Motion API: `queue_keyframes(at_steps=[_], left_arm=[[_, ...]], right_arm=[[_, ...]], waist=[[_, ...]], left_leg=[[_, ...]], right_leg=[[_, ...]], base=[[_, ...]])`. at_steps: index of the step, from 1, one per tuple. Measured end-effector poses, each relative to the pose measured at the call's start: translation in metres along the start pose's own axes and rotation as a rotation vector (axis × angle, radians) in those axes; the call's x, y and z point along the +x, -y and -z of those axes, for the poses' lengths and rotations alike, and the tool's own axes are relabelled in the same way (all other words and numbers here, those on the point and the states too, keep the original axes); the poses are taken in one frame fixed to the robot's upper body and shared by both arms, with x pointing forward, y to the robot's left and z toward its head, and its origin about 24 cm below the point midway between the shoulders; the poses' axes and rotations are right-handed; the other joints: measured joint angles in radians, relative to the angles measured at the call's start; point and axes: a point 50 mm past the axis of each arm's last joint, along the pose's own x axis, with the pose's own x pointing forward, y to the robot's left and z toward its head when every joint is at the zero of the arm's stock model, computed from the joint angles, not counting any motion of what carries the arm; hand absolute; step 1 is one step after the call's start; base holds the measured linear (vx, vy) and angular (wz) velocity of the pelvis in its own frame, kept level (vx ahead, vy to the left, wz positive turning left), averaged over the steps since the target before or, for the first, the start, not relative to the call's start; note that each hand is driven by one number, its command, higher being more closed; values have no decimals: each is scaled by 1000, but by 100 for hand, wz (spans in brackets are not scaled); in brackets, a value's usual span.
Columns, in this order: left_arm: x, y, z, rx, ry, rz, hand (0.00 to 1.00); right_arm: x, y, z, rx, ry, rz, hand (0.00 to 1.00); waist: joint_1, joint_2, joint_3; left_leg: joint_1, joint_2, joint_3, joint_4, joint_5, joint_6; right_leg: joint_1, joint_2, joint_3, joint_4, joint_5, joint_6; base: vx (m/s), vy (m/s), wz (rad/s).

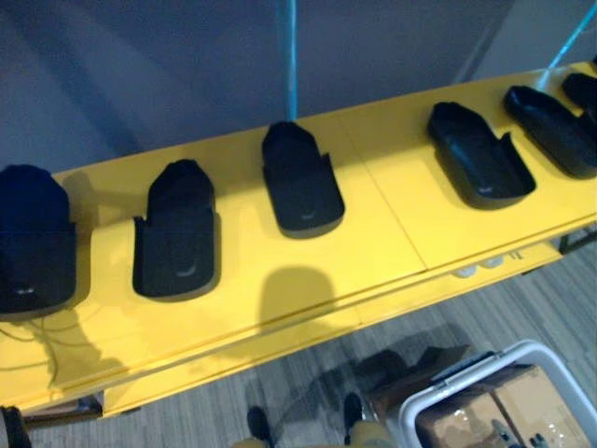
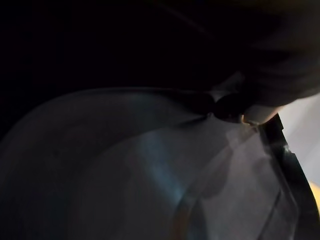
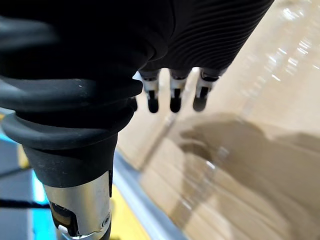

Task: Walk over and take plastic housings, then place them on the shelf

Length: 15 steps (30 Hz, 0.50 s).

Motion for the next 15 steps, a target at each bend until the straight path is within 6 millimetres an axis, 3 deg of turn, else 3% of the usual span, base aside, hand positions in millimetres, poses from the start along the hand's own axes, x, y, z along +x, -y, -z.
queue_keyframes(at_steps=[7,8,15], left_arm=[[1,-2,-11,-23,34,-8,100],[1,-2,-11,-23,37,-8,0],[1,-7,-10,-15,39,-45,0]], right_arm=[[7,3,-15,-10,35,-19,0],[7,4,-16,-11,37,-18,0],[7,3,-16,-13,37,-20,0]], waist=[[12,1,40],[13,2,42],[2,-4,52]], left_leg=[[-36,-1,-14,-1,16,2],[-36,-2,-14,-1,16,2],[-49,1,-26,0,16,2]], right_leg=[[-34,-3,-13,17,-2,-1],[-34,-3,-13,17,-2,-1],[-35,1,-17,10,1,0]], base=[[-33,-6,8],[0,0,0],[21,-3,4]])
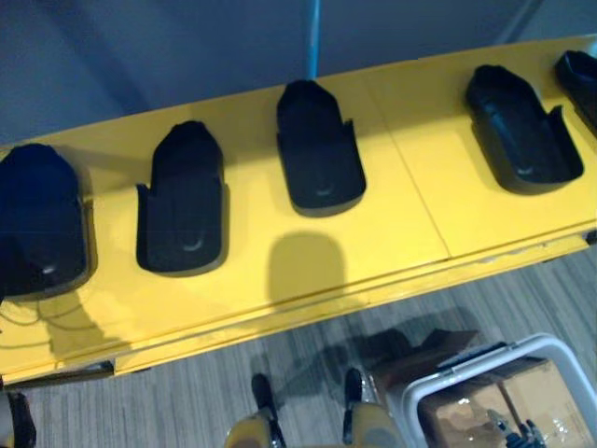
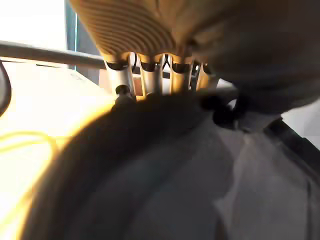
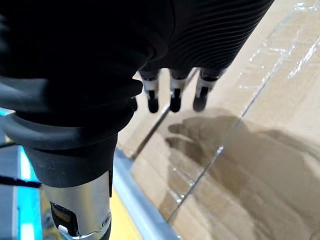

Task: Walk over and take plastic housings, then place them on the shelf

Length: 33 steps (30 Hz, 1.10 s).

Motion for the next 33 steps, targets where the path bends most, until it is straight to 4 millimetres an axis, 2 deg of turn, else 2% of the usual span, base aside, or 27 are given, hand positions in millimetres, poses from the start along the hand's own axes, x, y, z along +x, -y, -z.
queue_keyframes(at_steps=[7,10,14,17,19,22,24,25,26,27,29,30,31,33], left_arm=[[-4,-19,-11,-44,50,-262,0],[-9,-28,-26,-55,104,-425,0],[-14,-30,-42,-118,146,-574,0],[-21,-42,-60,-227,212,-720,0],[-31,-53,-83,-328,337,-810,0],[-47,-56,-107,-431,512,-818,0],[-70,-38,-120,-560,673,-730,0],[-75,-29,-118,-583,694,-692,0],[-81,-7,-110,-617,697,-602,0],[-83,18,-97,-631,657,-511,0],[-84,50,-73,-685,557,-369,0],[-86,78,-45,-727,426,-252,0],[-87,87,-35,-739,376,-211,0],[-98,119,-1,-746,217,-101,0]], right_arm=[[-4,-10,8,21,-16,-15,0],[-3,-10,6,20,-4,-10,0],[-2,-10,2,22,17,1,0],[-2,-11,-1,23,37,8,0],[-2,-12,-7,28,81,19,0],[-3,-19,-17,45,155,24,0],[-6,-41,-32,20,254,-13,0],[-8,-48,-37,17,285,-30,0],[-11,-60,-45,19,335,-61,0],[-14,-69,-51,12,369,-86,0],[-16,-73,-56,17,397,-97,0],[-16,-76,-59,1,413,-100,0],[-15,-77,-60,0,417,-99,0],[-15,-79,-64,2,428,-100,0]], waist=[[-3,-6,3],[-2,-7,4],[0,-8,3],[3,-10,2],[9,-12,1],[9,-13,-1],[11,-16,-26],[11,-16,-40],[14,-13,-68],[26,-9,-88],[30,-4,-106],[43,-4,-119],[50,-7,-122],[60,-9,-133]], left_leg=[[0,1,0,0,0,0],[-3,2,0,-1,0,0],[-9,3,1,-5,0,-1],[-11,5,6,-4,1,-2],[3,4,12,0,2,-3],[26,5,12,0,2,-3],[52,7,13,0,2,-3],[55,8,14,0,2,-4],[61,7,12,0,0,-6],[77,9,9,0,-3,-9],[94,12,-5,0,-7,-14],[107,15,-11,0,-9,-16],[111,15,-11,0,-9,-17],[115,15,-28,-5,-7,-19]], right_leg=[[0,0,3,0,4,-3],[0,0,7,-1,4,-3],[0,1,8,-2,5,-4],[0,3,11,-14,13,-6],[6,4,15,-17,17,-4],[42,4,11,-39,29,-9],[81,2,6,-65,36,-10],[88,1,5,-72,36,-9],[101,-2,2,-85,37,-8],[122,0,1,-93,37,-8],[154,4,-20,-106,36,-9],[175,9,-29,-113,36,-9],[179,10,-29,-115,36,-9],[192,11,-48,-114,35,-9]], base=[[0,0,0],[0,0,0],[0,0,0],[10,1,-3],[22,6,-7],[23,8,-1],[0,0,0],[0,0,0],[35,7,1],[33,-2,5],[1,-32,17],[-35,-38,17],[-51,-37,8],[-72,-28,15]])
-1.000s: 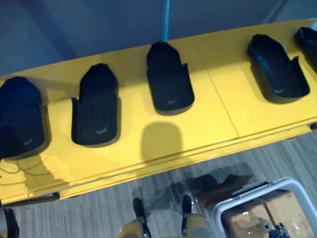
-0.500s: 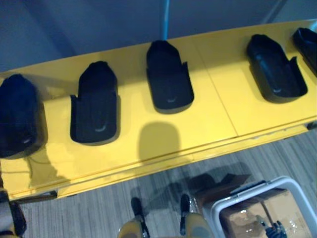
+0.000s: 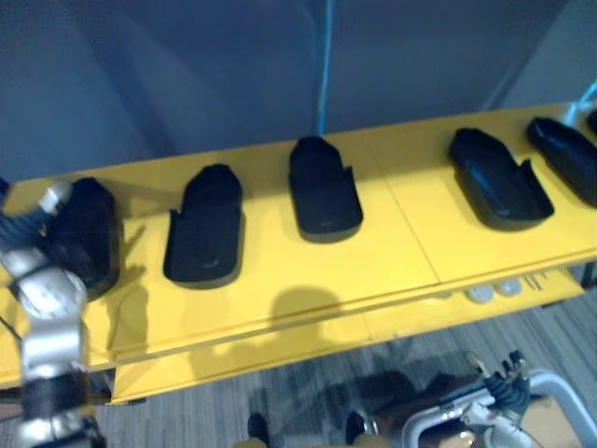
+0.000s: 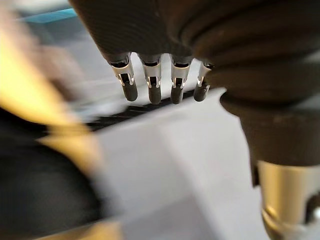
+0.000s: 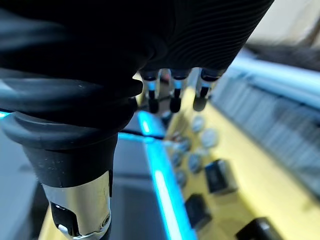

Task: Walk over and take plastic housings, then place them on the shelf

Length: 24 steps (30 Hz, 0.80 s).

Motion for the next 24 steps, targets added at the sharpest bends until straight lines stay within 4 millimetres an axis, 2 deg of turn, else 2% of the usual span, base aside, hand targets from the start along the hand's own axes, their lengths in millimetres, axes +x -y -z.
queue_keyframes(at_steps=[1,4,11,16,19,24], left_arm=[[-12,-2,22,13,-98,5,0],[-18,-7,37,31,-167,-13,0],[-15,-16,41,1,-190,-50,0],[-8,-19,28,-21,-106,-63,0],[-2,-18,16,-56,-47,-72,0],[-6,-1,-36,-169,194,103,0]], right_arm=[[0,-1,0,-10,1,-6,0],[0,-1,1,-31,-9,-13,0],[-2,2,8,-49,-56,-6,0],[-6,5,19,-63,-106,2,0],[-9,7,26,-77,-140,6,0],[-15,11,36,-134,-180,-4,0]], waist=[[7,-2,-2],[22,-5,-18],[15,1,-33],[15,0,-35],[15,2,-35],[12,-2,-39]], left_leg=[[15,-1,-7,0,2,1],[25,-4,-11,-1,5,0],[23,-19,-34,-3,6,2],[23,-22,-34,-3,4,4],[25,-26,-32,-3,4,7],[24,-20,-25,-2,4,6]], right_leg=[[18,-1,-6,1,-1,0],[24,-5,-16,6,-9,-6],[38,-14,-47,-2,-14,-1],[46,-22,-57,-9,-12,2],[57,-24,-59,-23,-1,19],[56,-24,-56,-23,2,20]], base=[[-71,-12,17],[-75,-3,4],[-42,12,11],[35,5,1],[82,5,1],[63,1,-1]])
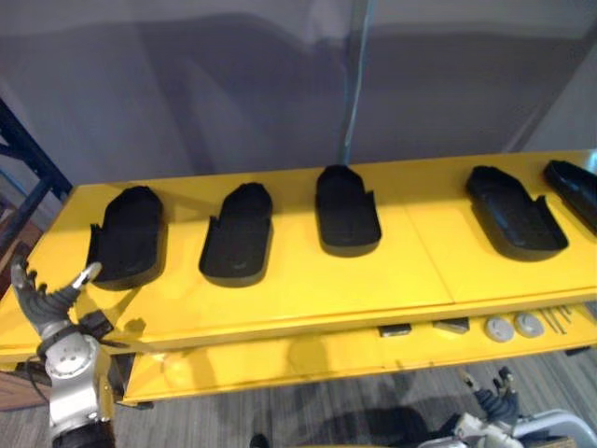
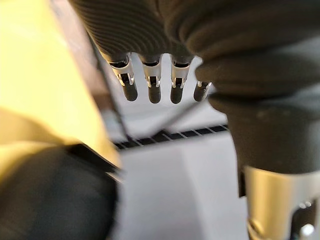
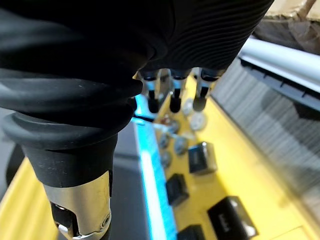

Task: Walk over and take plastic housings, then place them on the shelf

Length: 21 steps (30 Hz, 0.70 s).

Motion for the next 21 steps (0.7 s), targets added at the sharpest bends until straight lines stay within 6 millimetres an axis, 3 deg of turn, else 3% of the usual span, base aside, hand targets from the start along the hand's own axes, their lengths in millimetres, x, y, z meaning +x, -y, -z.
queue_keyframes(at_steps=[3,7,13,21], left_arm=[[-3,14,-7,-61,17,139,0],[-6,17,8,-99,-86,215,0],[-4,4,51,-101,-317,189,0],[2,-8,65,-89,-386,70,0]], right_arm=[[-2,2,4,-28,-10,-3,0],[-5,5,10,-39,-37,1,0],[-10,12,17,-57,-63,35,0],[-17,24,27,-73,-102,81,0]], waist=[[-8,12,-15],[-19,23,-27],[-23,12,-33],[-24,-1,-28]], left_leg=[[1,3,2,0,0,0],[22,8,24,-1,0,0],[35,10,51,-2,-7,-1],[30,0,65,-2,-16,4]], right_leg=[[-1,1,2,4,0,-1],[1,5,15,16,-1,-5],[-4,7,24,14,-9,-14],[-8,1,24,-1,-8,-27]], base=[[-6,-1,-1],[-63,-10,-14],[-95,5,-12],[12,16,-4]])
